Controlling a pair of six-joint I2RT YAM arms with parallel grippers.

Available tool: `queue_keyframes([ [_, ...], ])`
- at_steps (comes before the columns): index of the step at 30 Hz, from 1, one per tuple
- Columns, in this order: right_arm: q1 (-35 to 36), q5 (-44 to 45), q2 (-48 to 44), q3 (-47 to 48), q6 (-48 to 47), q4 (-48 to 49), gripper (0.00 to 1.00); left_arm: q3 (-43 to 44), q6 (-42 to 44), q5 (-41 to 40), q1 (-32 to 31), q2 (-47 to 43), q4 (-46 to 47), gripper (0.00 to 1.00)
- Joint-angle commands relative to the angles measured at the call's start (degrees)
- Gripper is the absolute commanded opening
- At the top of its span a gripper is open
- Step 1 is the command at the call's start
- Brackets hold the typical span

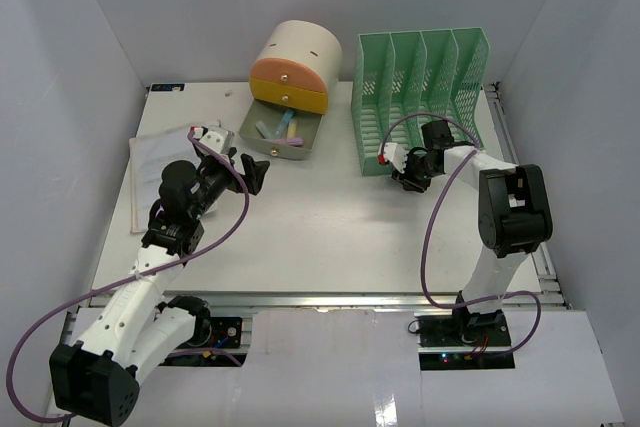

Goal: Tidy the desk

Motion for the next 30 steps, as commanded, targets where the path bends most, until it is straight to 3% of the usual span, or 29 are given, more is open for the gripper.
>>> queue_keyframes([
  [1, 0.31, -0.39, 2.76, -1.26, 0.33, -6.72, 0.3, 0.22, 0.53, -0.63, 0.38, -1.0, -0.15, 0.98],
  [3, 0.48, -0.8, 2.27, -2.34, 0.46, -7.13, 0.27, 0.2, 0.46, -0.63, 0.37, -1.11, -0.09, 0.98],
  [7, 1.36, -0.57, 1.3, -2.93, 2.69, -8.69, 0.09, -0.14, -0.06, -0.46, 0.34, -1.39, 0.5, 0.98],
  [16, 9.6, -6.4, -6.41, 2.34, 6.54, -13.74, 0.08, -0.68, -0.87, -2.22, 0.34, -1.56, 1.32, 0.98],
  [23, 19.18, -8.33, -3.85, 21.69, 14.51, -17.14, 0.08, -0.79, -0.62, -3.84, 0.43, -0.97, 1.25, 0.98],
  [30, 23.2, -3.49, 8.97, 41.54, 27.68, -8.16, 0.13, -1.76, -1.58, -2.27, 0.66, -0.84, 3.42, 0.98],
])
